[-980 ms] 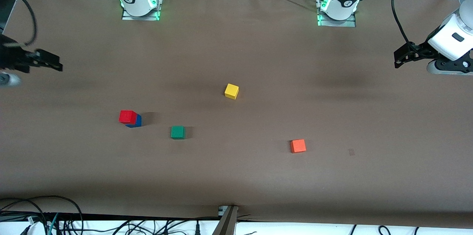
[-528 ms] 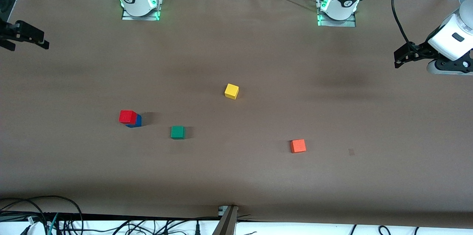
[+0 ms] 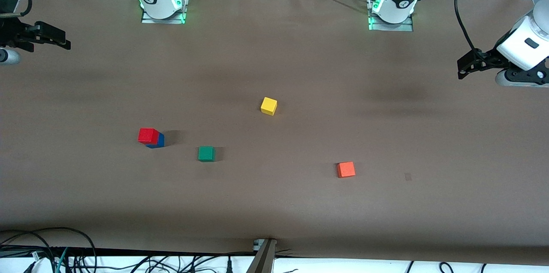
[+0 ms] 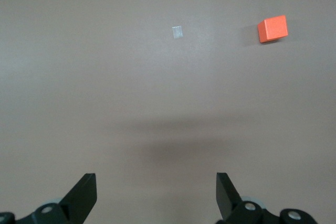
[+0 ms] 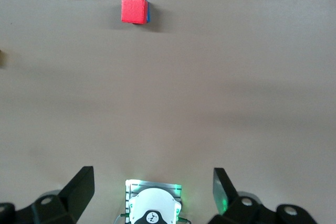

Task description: Pass red block to right arm, stack on blue

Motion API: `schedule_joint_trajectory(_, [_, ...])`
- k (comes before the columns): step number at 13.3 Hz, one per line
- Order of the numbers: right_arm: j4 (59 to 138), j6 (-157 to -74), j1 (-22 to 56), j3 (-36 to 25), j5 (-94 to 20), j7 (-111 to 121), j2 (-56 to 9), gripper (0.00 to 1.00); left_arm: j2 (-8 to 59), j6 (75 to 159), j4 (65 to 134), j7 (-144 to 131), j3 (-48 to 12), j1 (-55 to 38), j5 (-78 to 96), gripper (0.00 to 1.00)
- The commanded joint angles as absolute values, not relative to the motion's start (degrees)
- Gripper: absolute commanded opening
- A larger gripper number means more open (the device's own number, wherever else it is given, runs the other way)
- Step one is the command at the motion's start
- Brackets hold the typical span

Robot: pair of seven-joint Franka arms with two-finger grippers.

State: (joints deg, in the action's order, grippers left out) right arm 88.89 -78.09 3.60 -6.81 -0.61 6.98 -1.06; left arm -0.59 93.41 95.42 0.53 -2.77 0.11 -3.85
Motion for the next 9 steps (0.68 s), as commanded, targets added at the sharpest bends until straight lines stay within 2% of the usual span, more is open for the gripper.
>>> schedule_joint_trajectory(1, [85.5,-77.6,2.6,-6.1,0.3,7.3,-3.2,1.00,-1.1,93.5,95.5,1.7,-2.8,0.2,-4.6,1.00])
schedule_joint_trajectory(9, [84.8,-77.7,2.5,-6.2,0.5,7.4,-3.9,1.00,-1.1,93.5,95.5,1.7,-2.8,0.2,-4.7,1.00])
